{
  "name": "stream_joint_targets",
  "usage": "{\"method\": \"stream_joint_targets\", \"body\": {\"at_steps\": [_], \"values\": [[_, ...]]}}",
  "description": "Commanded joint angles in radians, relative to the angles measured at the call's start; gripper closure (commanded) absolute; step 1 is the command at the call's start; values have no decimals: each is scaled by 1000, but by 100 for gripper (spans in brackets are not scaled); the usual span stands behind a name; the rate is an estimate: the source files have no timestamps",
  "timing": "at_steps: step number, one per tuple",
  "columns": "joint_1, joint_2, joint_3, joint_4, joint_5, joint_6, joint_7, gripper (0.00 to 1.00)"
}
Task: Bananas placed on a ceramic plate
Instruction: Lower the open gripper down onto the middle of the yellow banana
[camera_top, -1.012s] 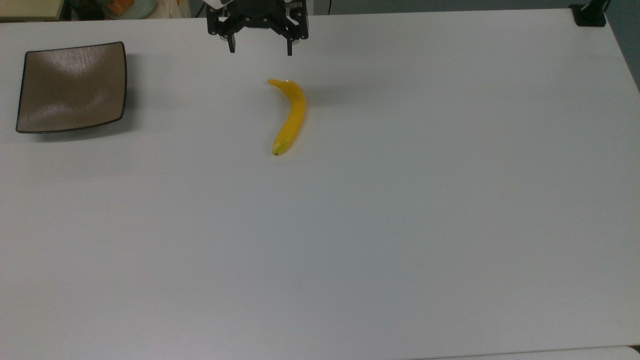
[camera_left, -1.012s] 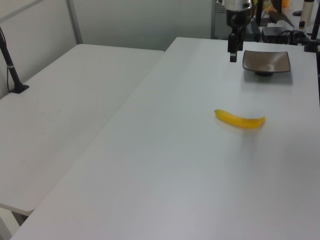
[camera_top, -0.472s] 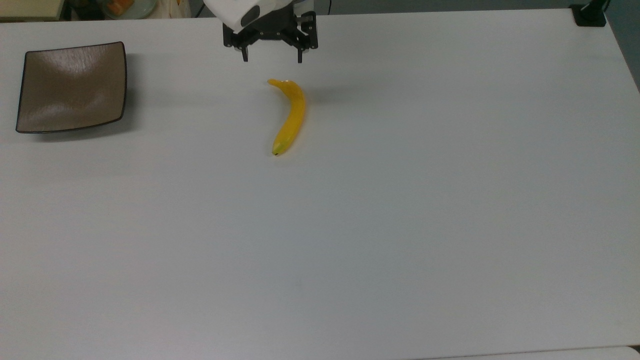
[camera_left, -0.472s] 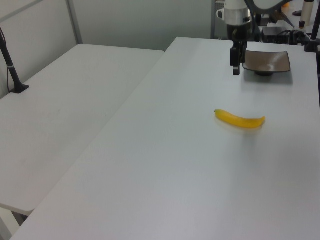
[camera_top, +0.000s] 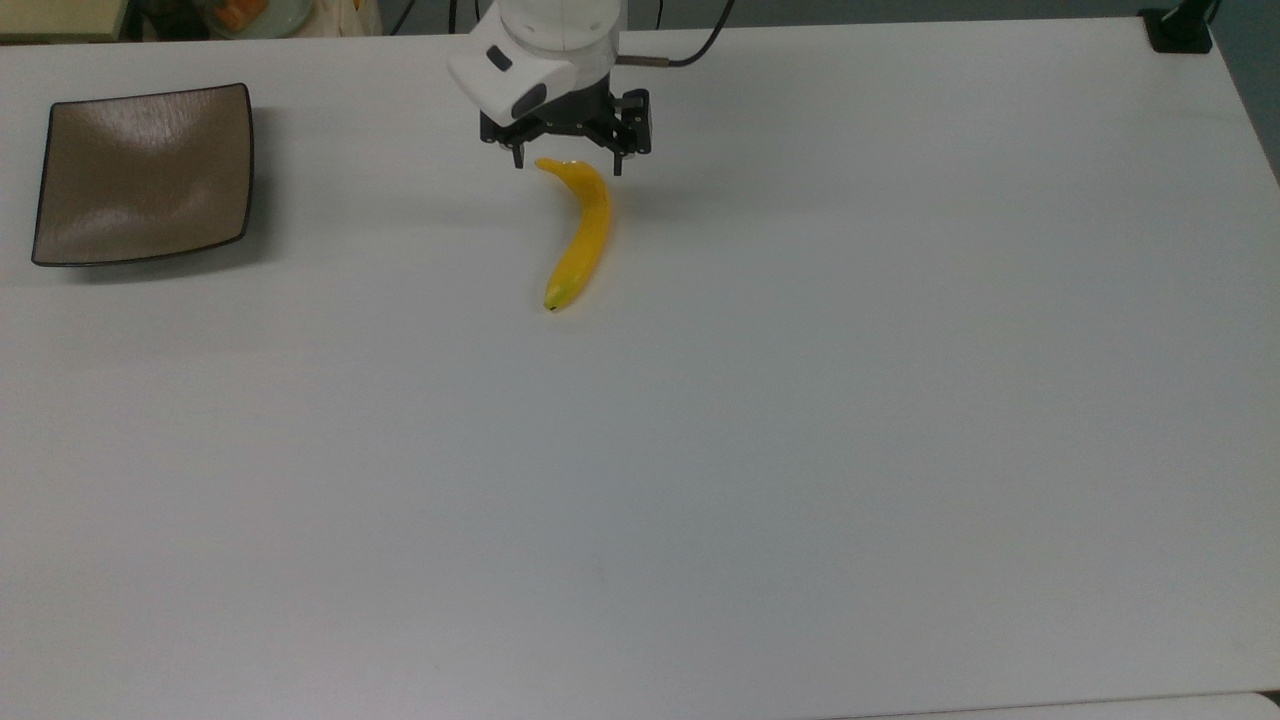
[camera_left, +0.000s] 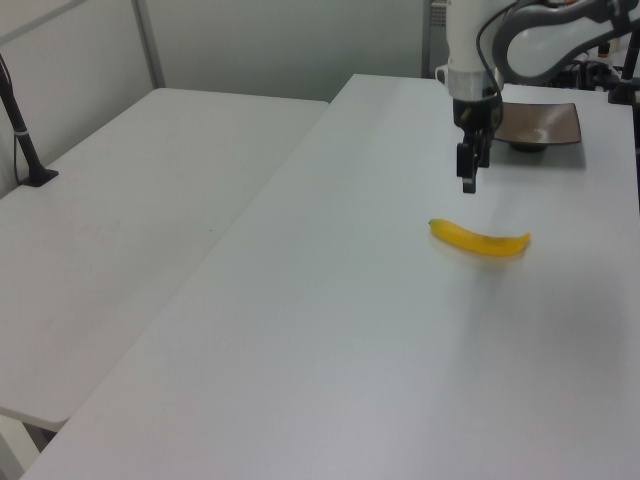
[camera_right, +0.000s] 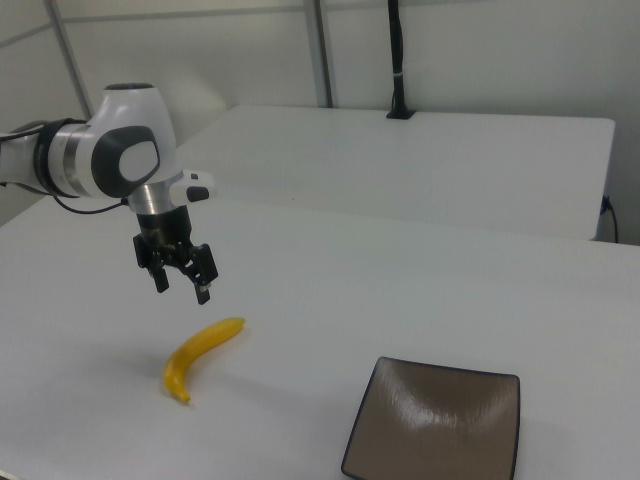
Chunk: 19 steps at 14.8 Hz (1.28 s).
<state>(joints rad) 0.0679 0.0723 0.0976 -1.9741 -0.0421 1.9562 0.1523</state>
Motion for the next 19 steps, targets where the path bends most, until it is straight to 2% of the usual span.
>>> {"method": "stream_joint_targets", "body": {"at_steps": [1, 5, 19], "values": [[0, 10, 16, -40, 16, 55, 50, 0], [1, 58, 28, -55, 18, 107, 82, 0], [6, 173, 30, -55, 21, 107, 108, 0]]}}
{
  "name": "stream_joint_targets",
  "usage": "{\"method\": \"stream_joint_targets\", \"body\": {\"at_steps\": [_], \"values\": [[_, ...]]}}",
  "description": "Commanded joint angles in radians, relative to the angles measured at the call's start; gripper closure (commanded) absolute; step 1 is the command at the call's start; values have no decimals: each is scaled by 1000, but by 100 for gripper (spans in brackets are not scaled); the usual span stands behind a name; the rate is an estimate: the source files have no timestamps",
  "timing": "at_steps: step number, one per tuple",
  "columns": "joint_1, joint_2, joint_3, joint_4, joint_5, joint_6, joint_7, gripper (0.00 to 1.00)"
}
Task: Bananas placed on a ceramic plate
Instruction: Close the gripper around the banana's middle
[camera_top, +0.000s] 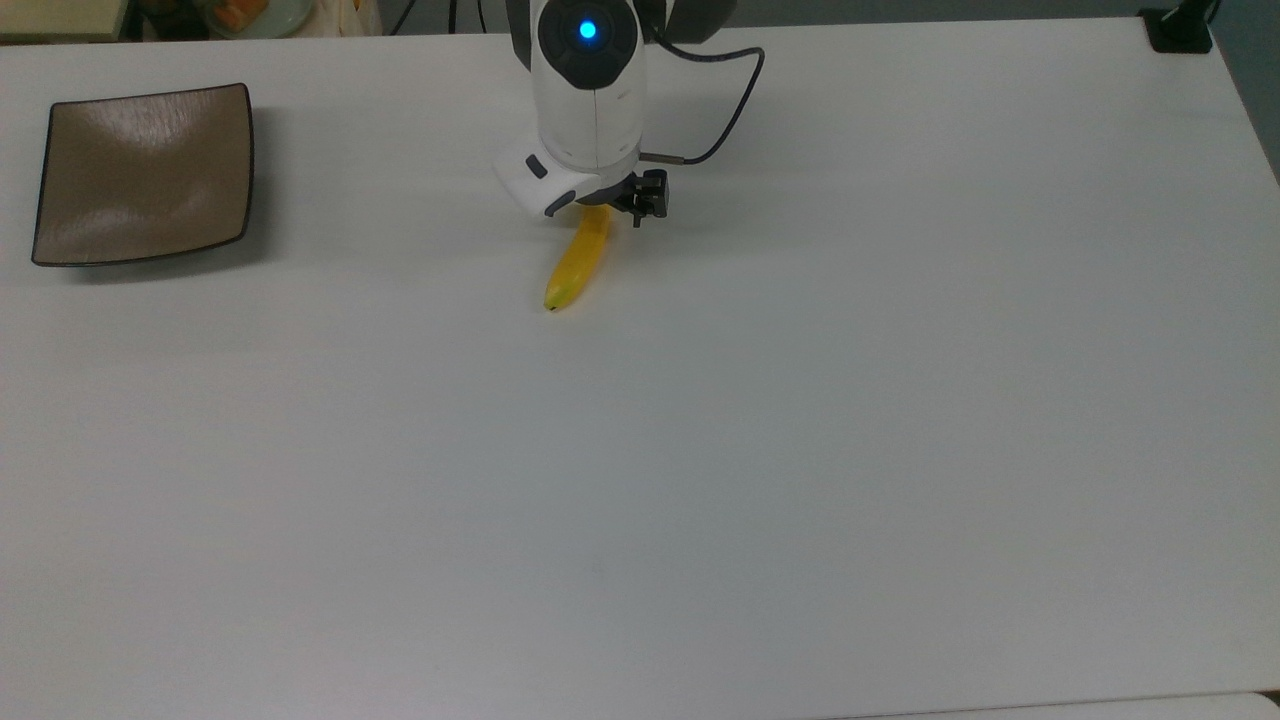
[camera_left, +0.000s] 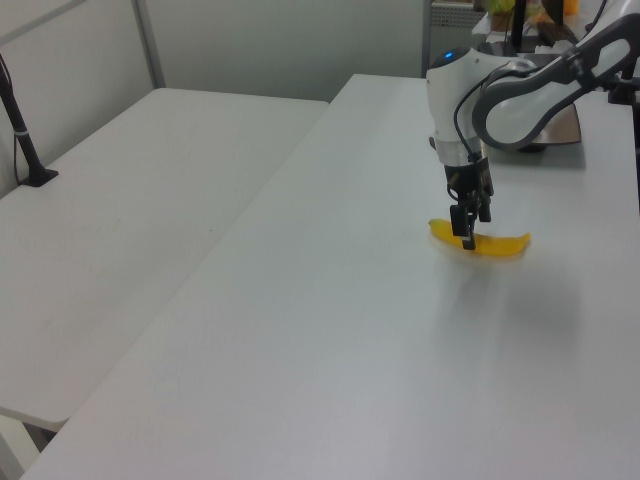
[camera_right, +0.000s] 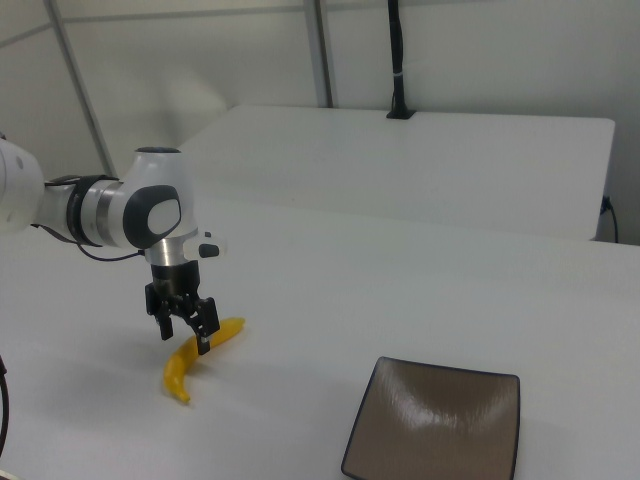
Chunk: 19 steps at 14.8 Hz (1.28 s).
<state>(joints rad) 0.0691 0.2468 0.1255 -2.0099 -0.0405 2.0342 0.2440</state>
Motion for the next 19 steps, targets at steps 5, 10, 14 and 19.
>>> {"method": "stream_joint_targets", "body": {"at_steps": [5, 10, 14, 19], "values": [[6, 17, 2, -20, 19, 29, 20, 2], [6, 28, 2, -21, 19, 29, 18, 65], [6, 28, 2, -20, 19, 29, 15, 80], [5, 11, 3, -6, 21, 20, 14, 80]]}}
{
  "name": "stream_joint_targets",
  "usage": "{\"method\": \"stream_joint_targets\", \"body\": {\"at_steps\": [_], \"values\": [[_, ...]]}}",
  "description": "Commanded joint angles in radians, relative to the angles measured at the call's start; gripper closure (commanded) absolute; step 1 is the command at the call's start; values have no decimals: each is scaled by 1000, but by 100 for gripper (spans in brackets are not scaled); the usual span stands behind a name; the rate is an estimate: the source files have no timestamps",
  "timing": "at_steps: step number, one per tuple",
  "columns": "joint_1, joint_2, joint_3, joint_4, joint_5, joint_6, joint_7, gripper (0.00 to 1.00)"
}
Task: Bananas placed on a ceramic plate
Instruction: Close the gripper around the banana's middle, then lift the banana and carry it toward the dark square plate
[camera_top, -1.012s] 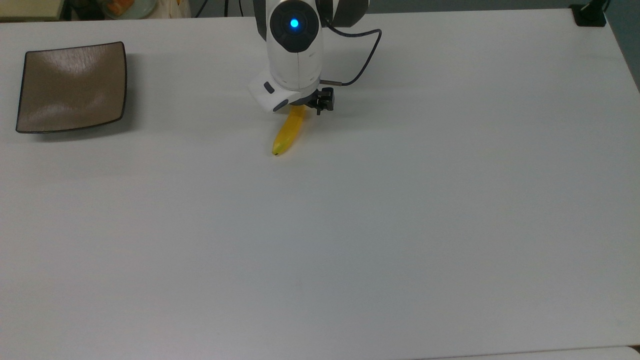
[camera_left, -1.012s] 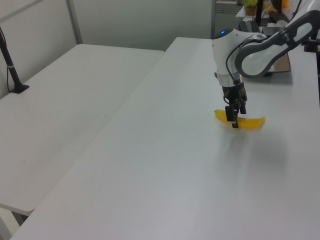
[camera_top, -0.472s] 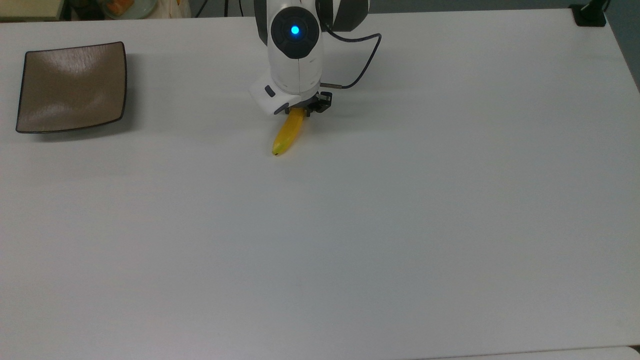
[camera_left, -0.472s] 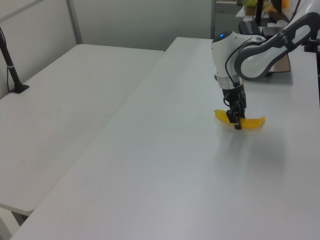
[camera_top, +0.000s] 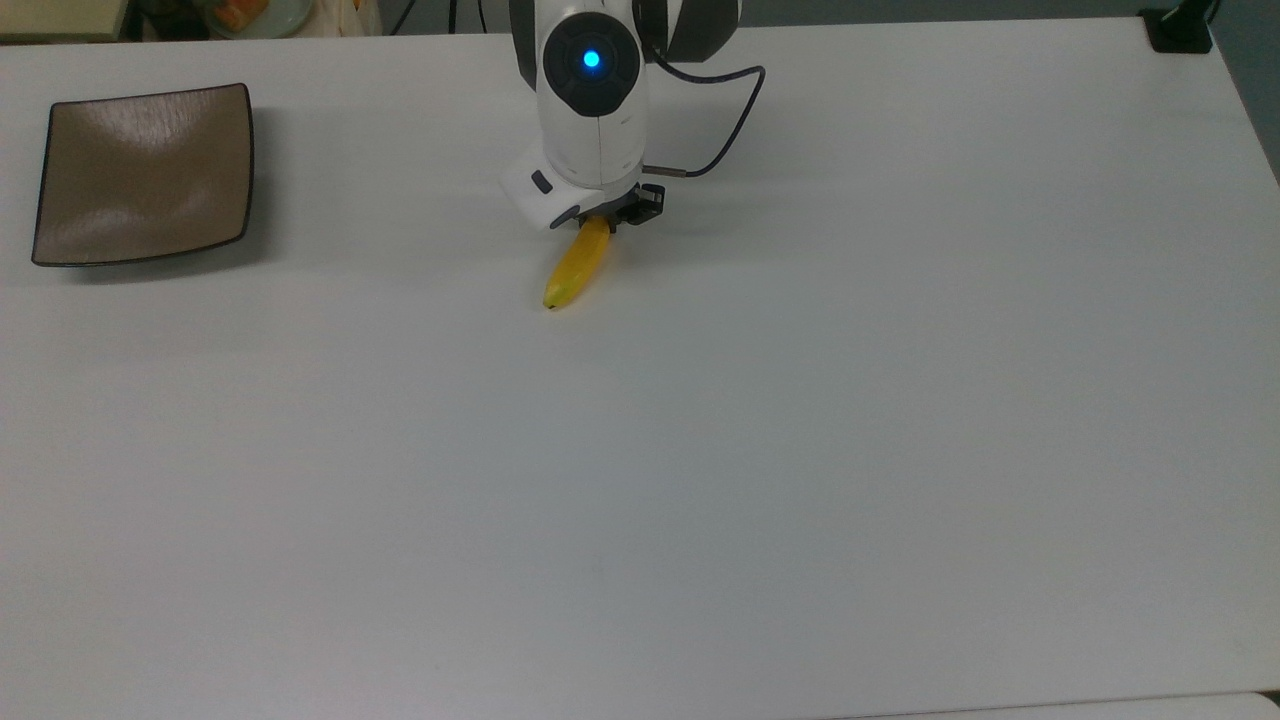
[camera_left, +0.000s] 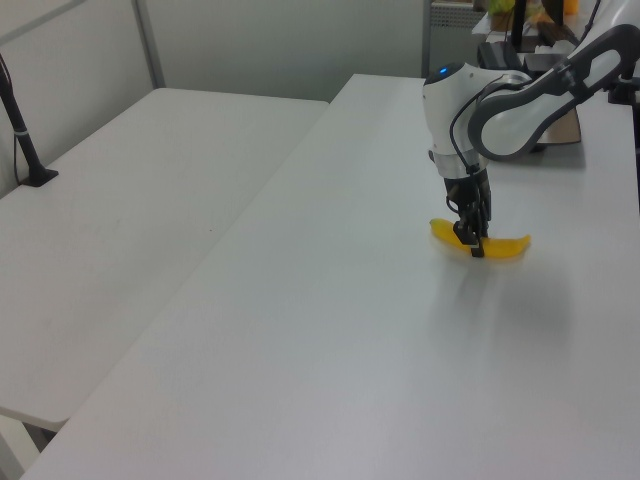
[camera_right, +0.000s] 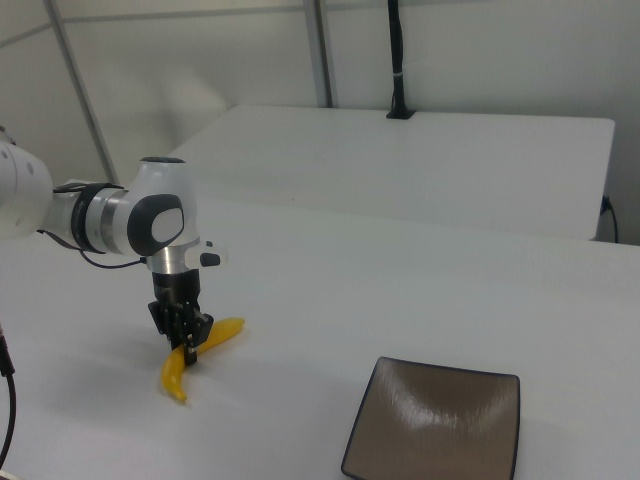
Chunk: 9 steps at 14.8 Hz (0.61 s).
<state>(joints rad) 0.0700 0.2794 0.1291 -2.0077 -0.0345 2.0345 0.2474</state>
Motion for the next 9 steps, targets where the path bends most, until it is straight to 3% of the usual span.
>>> {"method": "stream_joint_targets", "body": {"at_steps": [1, 6, 9], "values": [[2, -29, 0, -3, 15, 18, 9, 80], [-10, -95, 0, 32, 16, -16, -6, 77], [-36, -118, -8, 99, 16, -156, -103, 77]]}}
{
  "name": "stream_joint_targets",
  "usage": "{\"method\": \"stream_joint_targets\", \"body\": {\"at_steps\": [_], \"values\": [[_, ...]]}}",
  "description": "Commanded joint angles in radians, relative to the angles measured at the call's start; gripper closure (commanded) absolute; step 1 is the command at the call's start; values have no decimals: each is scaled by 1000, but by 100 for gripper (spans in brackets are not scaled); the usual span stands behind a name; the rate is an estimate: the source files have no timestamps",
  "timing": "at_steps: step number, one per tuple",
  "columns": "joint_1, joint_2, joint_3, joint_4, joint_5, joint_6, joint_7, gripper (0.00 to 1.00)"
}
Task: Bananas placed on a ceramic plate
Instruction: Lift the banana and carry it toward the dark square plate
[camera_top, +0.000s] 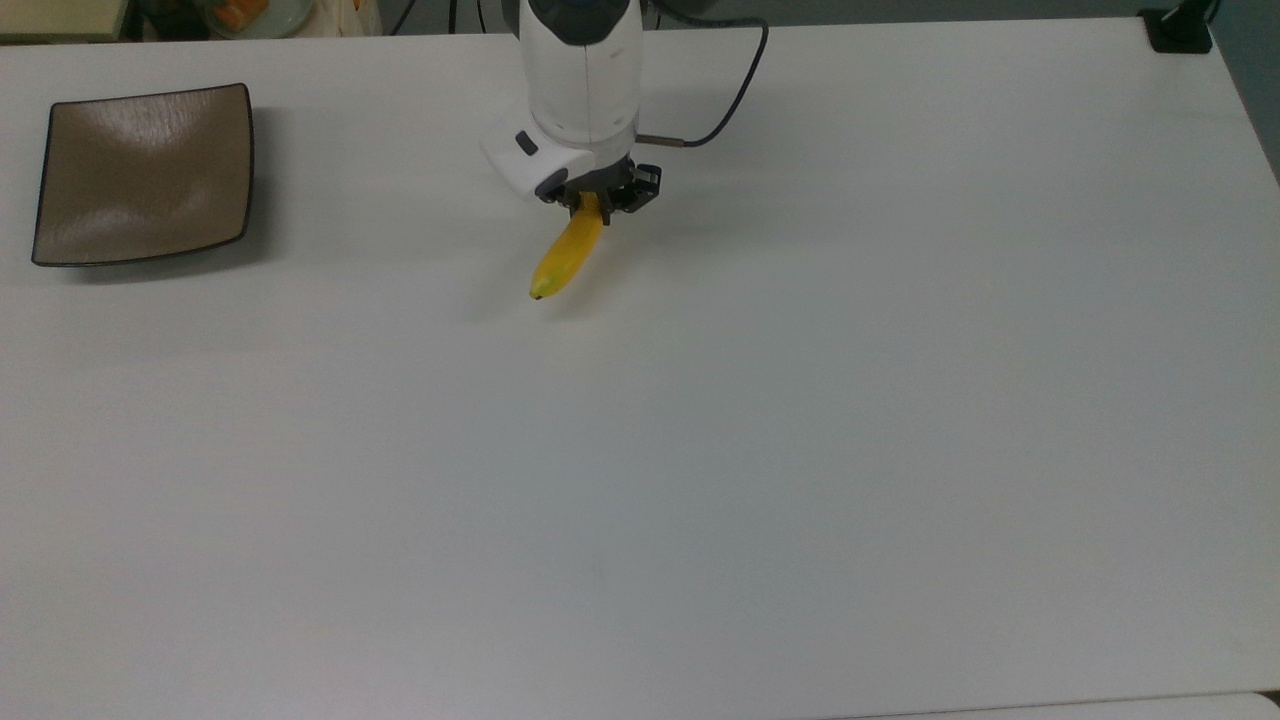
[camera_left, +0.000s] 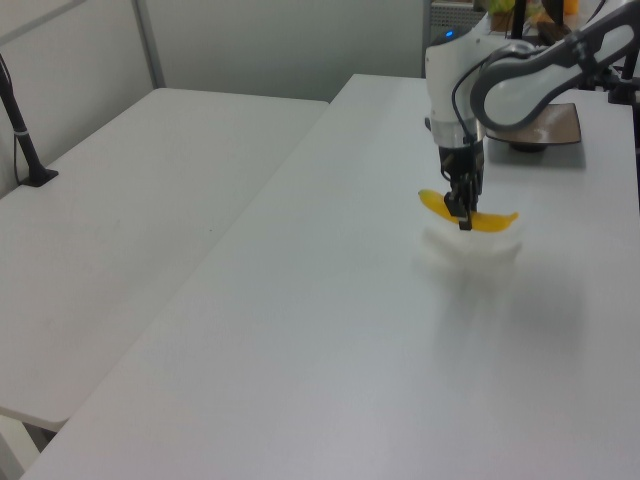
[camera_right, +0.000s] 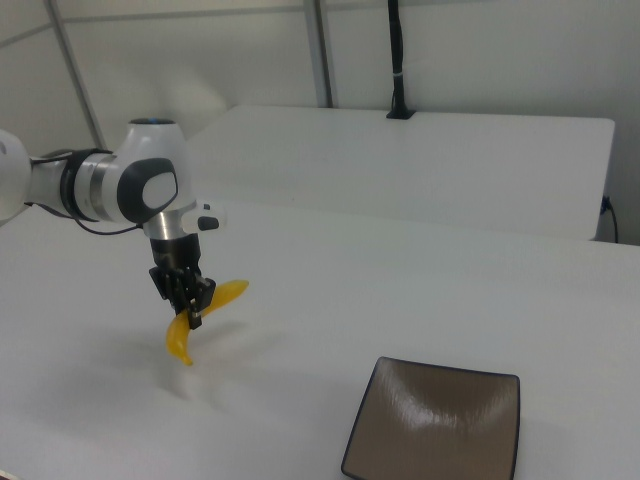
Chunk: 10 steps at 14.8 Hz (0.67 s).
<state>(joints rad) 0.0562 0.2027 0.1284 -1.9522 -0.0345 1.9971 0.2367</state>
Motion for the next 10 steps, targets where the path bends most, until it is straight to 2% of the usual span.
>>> {"method": "stream_joint_targets", "body": {"at_steps": [1, 5, 10], "values": [[-28, -52, -12, 65, 18, -157, -124, 77], [-45, -92, -56, 119, 18, -299, -246, 77], [-45, -106, -167, 213, 16, -454, -408, 76]]}}
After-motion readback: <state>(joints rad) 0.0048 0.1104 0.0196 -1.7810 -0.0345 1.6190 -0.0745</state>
